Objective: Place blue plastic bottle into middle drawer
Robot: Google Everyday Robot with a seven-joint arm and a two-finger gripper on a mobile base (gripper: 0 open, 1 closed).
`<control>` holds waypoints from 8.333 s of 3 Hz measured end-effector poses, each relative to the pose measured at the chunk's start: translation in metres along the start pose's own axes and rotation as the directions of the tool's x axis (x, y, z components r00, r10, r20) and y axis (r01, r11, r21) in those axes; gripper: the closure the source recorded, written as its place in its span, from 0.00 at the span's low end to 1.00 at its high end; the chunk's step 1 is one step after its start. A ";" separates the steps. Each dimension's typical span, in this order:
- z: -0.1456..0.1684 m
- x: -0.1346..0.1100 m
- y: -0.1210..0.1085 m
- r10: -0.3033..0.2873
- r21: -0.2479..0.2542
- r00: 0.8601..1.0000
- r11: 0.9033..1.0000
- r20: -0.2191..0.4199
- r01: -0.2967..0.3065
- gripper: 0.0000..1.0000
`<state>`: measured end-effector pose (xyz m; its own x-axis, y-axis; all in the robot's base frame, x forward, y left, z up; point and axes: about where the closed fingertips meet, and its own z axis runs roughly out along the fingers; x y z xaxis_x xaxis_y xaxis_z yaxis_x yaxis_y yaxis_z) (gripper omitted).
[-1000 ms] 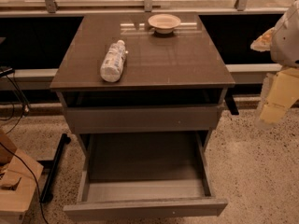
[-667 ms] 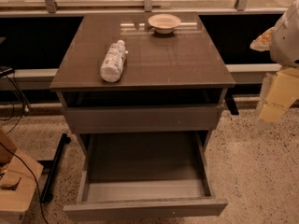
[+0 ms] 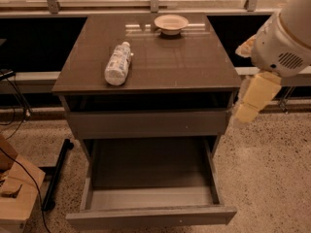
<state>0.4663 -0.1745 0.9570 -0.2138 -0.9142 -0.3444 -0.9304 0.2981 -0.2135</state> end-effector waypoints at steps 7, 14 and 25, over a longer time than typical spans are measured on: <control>0.136 -0.155 -0.057 0.017 0.022 0.925 0.999 0.379 -0.027 0.00; 0.225 -0.268 -0.098 0.167 0.055 0.732 0.962 0.660 -0.268 0.00; 0.175 -0.197 -0.143 0.231 -0.085 0.512 0.952 0.827 -0.293 1.00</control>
Offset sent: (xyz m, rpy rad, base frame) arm 0.0825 0.0773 -0.0500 0.2118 0.0109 0.0570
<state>0.6931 0.0107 0.8954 -0.0782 -0.1723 -0.9819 -0.8488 0.5281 -0.0251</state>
